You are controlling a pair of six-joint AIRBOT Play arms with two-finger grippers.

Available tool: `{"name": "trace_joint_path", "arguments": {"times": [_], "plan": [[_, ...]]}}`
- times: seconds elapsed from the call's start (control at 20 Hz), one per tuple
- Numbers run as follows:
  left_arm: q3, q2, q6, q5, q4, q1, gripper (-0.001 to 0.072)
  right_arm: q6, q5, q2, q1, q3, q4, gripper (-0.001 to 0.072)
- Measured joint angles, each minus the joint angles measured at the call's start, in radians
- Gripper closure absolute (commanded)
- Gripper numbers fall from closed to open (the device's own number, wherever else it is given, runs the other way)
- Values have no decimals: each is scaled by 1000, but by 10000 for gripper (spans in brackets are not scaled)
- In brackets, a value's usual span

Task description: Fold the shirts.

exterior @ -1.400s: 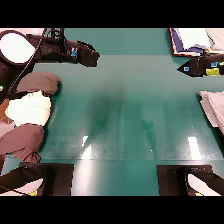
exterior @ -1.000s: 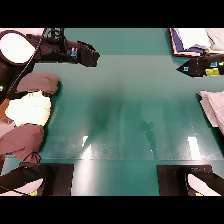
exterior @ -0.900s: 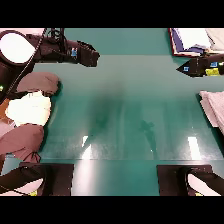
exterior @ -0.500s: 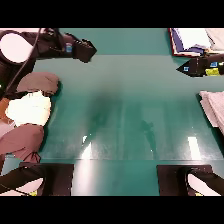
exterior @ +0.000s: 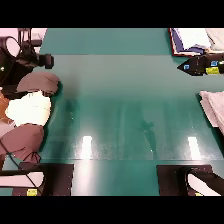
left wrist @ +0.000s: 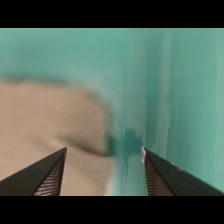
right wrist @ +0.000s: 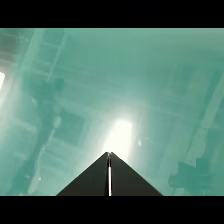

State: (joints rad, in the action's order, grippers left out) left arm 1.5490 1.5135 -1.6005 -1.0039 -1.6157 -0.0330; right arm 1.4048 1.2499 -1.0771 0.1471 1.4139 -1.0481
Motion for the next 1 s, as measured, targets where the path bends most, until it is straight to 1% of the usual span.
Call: {"name": "trace_joint_path", "arguments": {"times": [0.1, 0.15, 0.2, 0.25, 0.3, 0.5, 0.6, 0.7, 0.85, 1.0], "plan": [[0, 82, -9, -12, -6, -40, 139, 0, -9, 0, 0, 0, 0, 695], [0, 114, -13, -15, -8, -54, 210, 0, -11, 0, 0, 0, 0, 695], [0, 143, -16, -17, -10, -66, 420, 0, -14, 0, 0, 0, 0, 695], [0, 162, -18, -18, -13, -72, 647, 0, -16, 0, 0, 0, 0, 695], [3, 175, -19, -19, -11, -76, 675, 0, -18, 0, 0, 0, 0, 695], [50, 163, -22, -40, -11, -86, 676, 0, -30, 2, 0, 0, 0, 695], [95, 99, -17, -44, -17, -79, 676, 0, -55, 13, 0, 1, 3, 695], [156, 1, 8, -53, -15, -50, 676, 0, -92, 33, 0, 1, 5, 695], [236, -161, 51, -98, -14, 34, 677, 0, -159, 76, 0, 1, 8, 695], [275, -301, 73, -141, -9, 177, 677, 0, -216, 118, 0, 4, 9, 696]]}}
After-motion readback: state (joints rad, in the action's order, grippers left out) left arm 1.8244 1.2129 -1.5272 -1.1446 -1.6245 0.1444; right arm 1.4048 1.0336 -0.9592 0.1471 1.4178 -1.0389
